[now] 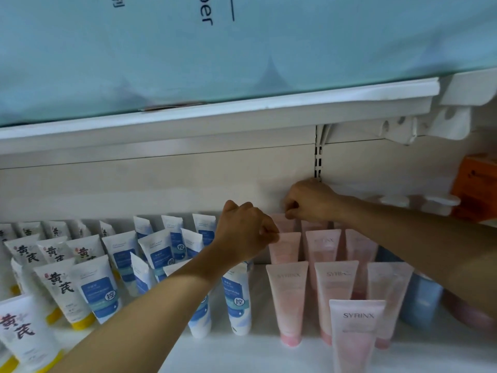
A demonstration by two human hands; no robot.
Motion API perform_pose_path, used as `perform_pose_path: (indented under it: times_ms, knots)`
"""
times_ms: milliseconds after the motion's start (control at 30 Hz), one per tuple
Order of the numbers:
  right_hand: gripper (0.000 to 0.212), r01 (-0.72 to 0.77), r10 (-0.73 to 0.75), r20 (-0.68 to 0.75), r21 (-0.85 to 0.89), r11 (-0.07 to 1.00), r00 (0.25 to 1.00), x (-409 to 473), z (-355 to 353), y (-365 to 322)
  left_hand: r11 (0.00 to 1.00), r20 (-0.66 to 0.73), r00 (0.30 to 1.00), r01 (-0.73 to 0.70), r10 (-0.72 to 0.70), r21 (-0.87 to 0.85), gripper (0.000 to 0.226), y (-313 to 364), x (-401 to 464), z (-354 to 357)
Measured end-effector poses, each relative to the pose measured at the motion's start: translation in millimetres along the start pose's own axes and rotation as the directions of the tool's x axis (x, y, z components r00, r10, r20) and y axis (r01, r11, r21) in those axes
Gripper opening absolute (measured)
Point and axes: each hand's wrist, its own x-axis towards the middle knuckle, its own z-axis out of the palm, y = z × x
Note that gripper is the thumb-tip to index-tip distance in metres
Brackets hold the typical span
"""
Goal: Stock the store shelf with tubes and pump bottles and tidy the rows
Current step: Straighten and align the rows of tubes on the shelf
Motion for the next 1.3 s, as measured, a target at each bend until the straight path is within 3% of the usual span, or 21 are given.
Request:
perform_pose_path:
  times_ms: [133,433,633,767,933,1300]
  knots:
    - [0.010,-0.022,0.022,-0.005,0.013,1.000,1.000,-1.3,1.9,1.3,1.000,0.004,1.000,0.021,-0.021,-0.022,0.022,-1.0,-1.0,1.7]
    - [0.013,-0.047,0.046,0.014,0.051,0.998,0.999,-1.9,0.5,-1.2,0.995,0.072,0.996,0.058,-0.052,-0.085,0.022,-3.8,0.2,-1.6]
    - [0.012,-0.020,0.031,-0.090,0.123,0.992,0.995,-10.7,-9.6,0.8,0.976,0.014,0.995,0.098,-0.097,-0.192,0.017,-8.1,-6.2,-9.8]
    - [0.015,0.032,0.006,-0.157,0.240,0.970,0.988,-26.7,-17.7,0.1,0.908,-0.073,0.980,0.141,-0.184,-0.395,0.014,-14.9,-17.1,-19.1]
    - [0.014,0.059,-0.002,-0.168,0.331,0.942,0.986,-45.1,-23.9,0.7,0.762,-0.087,0.958,0.160,-0.273,-0.628,0.013,-21.6,-33.7,-27.0]
    - [0.010,0.151,-0.086,-0.178,0.393,0.907,0.980,-71.5,-37.4,-6.4,0.648,-0.052,0.897,0.275,-0.439,-0.710,0.012,-25.4,-66.9,-51.8]
